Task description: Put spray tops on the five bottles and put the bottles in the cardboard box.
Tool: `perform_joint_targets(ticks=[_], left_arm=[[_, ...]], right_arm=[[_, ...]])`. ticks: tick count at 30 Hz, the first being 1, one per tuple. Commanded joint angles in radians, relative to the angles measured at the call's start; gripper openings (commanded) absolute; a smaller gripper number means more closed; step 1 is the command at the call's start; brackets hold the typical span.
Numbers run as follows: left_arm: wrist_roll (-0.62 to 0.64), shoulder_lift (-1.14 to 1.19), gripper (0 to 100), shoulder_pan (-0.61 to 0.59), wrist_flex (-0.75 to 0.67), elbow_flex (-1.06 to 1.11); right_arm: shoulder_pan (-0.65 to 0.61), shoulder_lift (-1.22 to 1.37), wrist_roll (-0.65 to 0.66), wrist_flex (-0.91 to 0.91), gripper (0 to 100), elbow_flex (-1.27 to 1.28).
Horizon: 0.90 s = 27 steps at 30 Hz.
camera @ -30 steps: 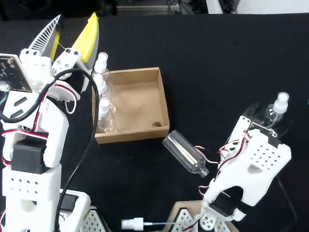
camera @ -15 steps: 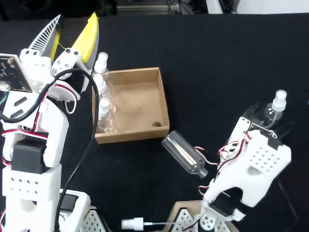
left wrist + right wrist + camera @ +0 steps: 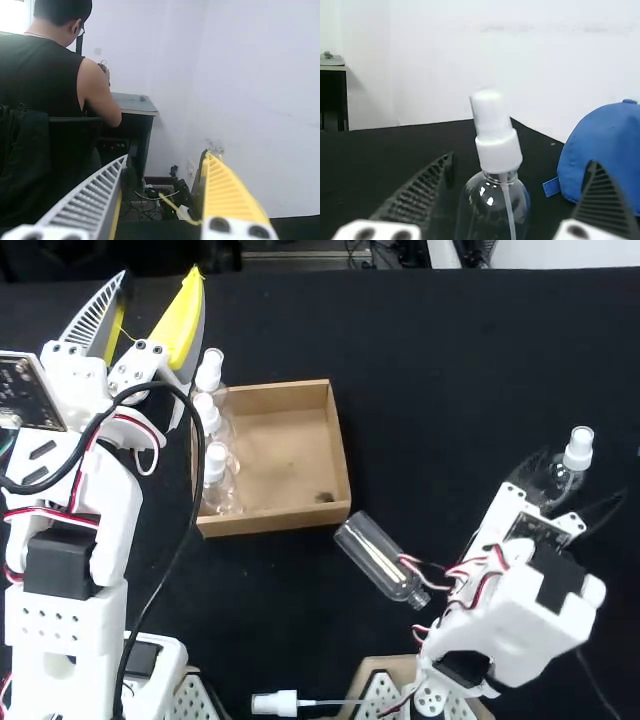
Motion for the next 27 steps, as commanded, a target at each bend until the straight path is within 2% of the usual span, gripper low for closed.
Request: perform_joint_targets(ticks=[1,5,15,20,27], left_arm=[[0.009,-0.014,22,-0.005,-0.021,-0.007],[0.009,-0.014,22,-0.005,-0.021,-0.007],[0.008,-0.014,22,-0.005,-0.021,-0.007],[0.008,-0.014,22,-0.005,-0.021,-0.007],[0.006,-0.014,22,-0.005,-0.021,-0.007]], right_arm=[[-0.012,-0.125,0.008,-0.011,34.4,0.084],[-0.012,-0.228,0.008,-0.009,34.3,0.151],[0.078,-0.398,0.008,0.084,34.3,0.143],[0.08,-0.487,0.008,0.086,34.3,0.142],[0.072,-0.602,0.003,0.292,34.3,0.137]])
